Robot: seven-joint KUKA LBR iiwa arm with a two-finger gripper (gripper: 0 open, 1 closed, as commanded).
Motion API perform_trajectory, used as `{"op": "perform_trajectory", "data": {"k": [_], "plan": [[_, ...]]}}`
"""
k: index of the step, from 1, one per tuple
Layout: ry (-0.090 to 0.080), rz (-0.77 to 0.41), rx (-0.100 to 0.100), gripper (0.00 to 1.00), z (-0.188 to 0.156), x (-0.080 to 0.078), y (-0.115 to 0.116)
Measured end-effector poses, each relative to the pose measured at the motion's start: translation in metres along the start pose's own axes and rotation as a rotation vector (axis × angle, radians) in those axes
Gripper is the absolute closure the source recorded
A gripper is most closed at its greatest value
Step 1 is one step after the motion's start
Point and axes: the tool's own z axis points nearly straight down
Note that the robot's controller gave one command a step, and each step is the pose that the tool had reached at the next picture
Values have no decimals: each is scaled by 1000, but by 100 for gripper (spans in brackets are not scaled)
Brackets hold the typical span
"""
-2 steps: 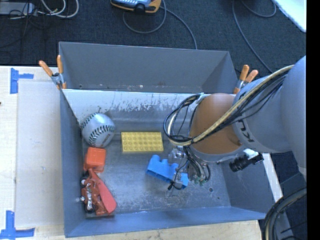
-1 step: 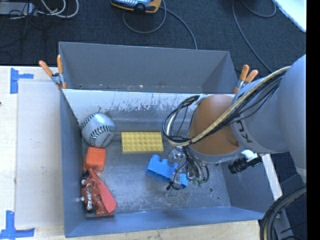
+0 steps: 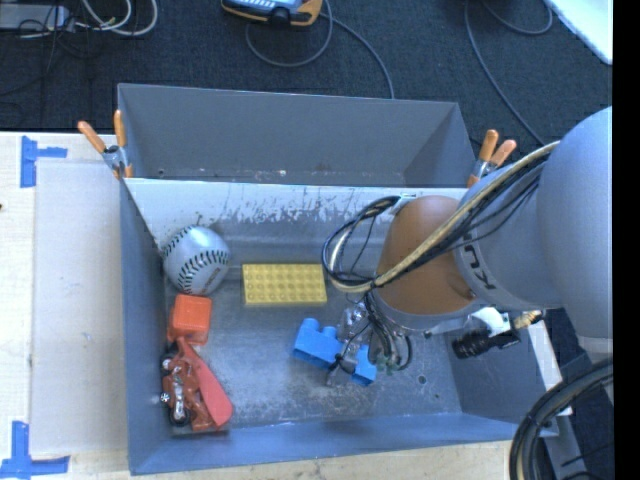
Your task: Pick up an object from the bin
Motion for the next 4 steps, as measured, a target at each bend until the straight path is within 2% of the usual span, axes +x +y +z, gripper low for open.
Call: {"op": "perform_trajectory", "data": {"k": [2, 4], "plan": [[0, -1, 0, 100, -5, 0, 0], [2, -1, 1, 100, -31, 1, -1]]}}
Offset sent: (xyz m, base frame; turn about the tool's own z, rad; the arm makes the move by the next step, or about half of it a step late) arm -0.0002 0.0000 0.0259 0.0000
